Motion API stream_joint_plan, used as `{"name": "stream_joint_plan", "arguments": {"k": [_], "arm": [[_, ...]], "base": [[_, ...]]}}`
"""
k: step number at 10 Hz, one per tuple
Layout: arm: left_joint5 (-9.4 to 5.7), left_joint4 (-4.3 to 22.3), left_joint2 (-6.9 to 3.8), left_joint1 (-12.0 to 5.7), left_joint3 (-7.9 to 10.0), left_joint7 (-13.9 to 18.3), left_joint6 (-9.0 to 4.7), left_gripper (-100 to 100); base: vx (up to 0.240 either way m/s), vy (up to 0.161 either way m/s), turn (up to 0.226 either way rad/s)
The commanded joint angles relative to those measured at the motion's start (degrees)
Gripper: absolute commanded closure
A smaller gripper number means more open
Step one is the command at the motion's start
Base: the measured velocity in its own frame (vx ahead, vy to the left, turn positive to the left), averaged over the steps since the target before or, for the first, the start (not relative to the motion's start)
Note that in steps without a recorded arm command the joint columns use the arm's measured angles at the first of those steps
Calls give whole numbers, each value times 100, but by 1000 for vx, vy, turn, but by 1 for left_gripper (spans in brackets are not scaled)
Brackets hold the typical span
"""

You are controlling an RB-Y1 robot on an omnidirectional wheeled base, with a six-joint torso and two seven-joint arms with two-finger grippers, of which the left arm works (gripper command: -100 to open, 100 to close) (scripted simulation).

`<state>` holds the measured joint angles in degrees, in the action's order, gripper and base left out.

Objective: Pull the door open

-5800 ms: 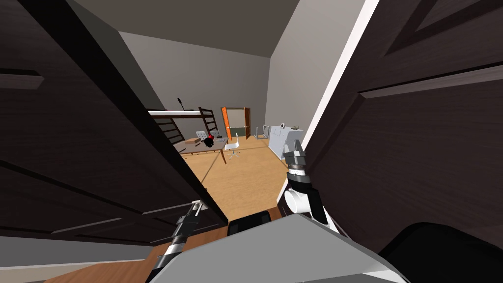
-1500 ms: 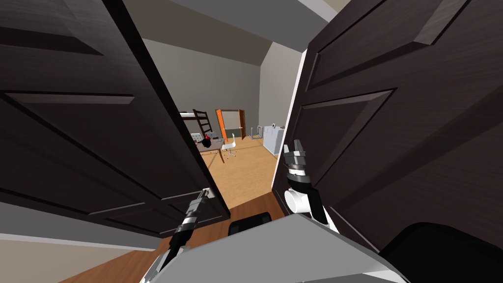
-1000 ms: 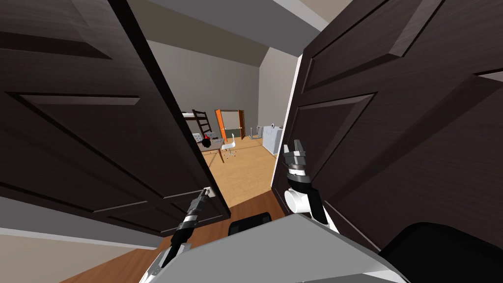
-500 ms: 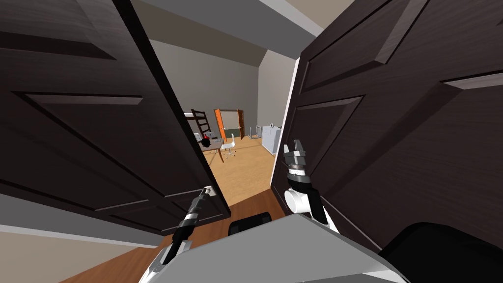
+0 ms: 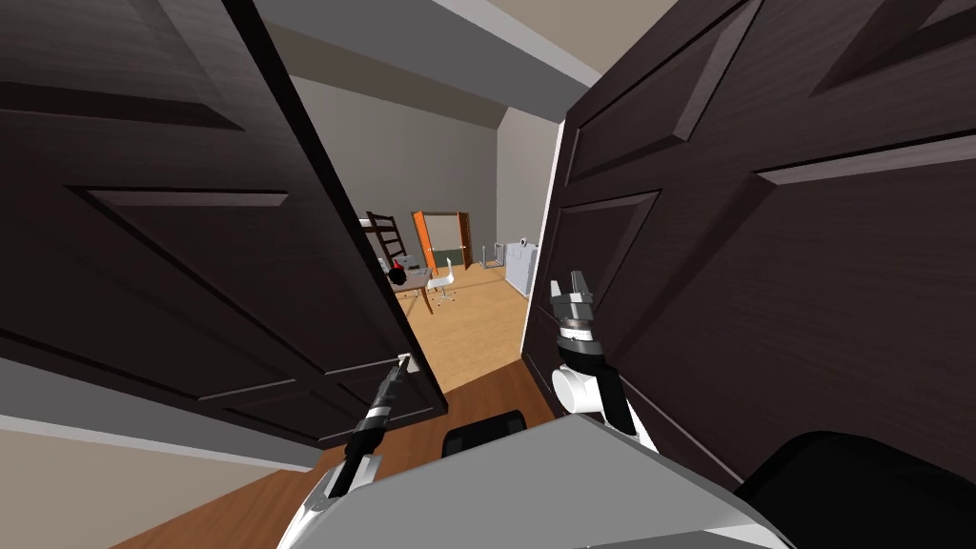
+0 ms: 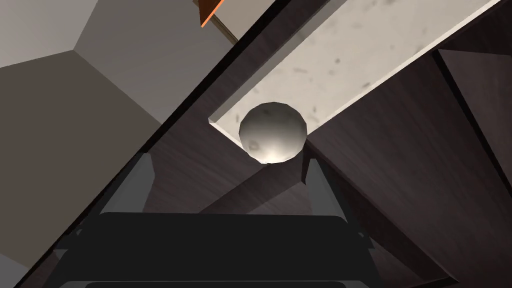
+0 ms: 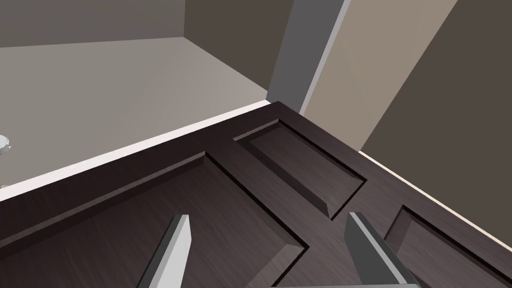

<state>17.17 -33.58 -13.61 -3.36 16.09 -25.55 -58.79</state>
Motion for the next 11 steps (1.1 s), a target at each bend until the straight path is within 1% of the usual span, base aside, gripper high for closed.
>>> {"name": "stream_joint_plan", "arguments": {"k": [1, 6, 7, 10, 11], "arm": [[-97, 67, 34, -62, -48, 256, 80, -100], [-450, 206, 175, -304, -217, 1081, 322, -100], [-450, 206, 175, -304, -217, 1115, 322, -100], [-678, 296, 265, -460, -325, 1624, 478, -100], [-678, 296, 265, -460, -325, 1669, 478, -100]], "base": [[-104, 21, -23], [-98, 35, -31], [-55, 18, -10], [-69, 23, -27], [-70, 39, -9]]}}
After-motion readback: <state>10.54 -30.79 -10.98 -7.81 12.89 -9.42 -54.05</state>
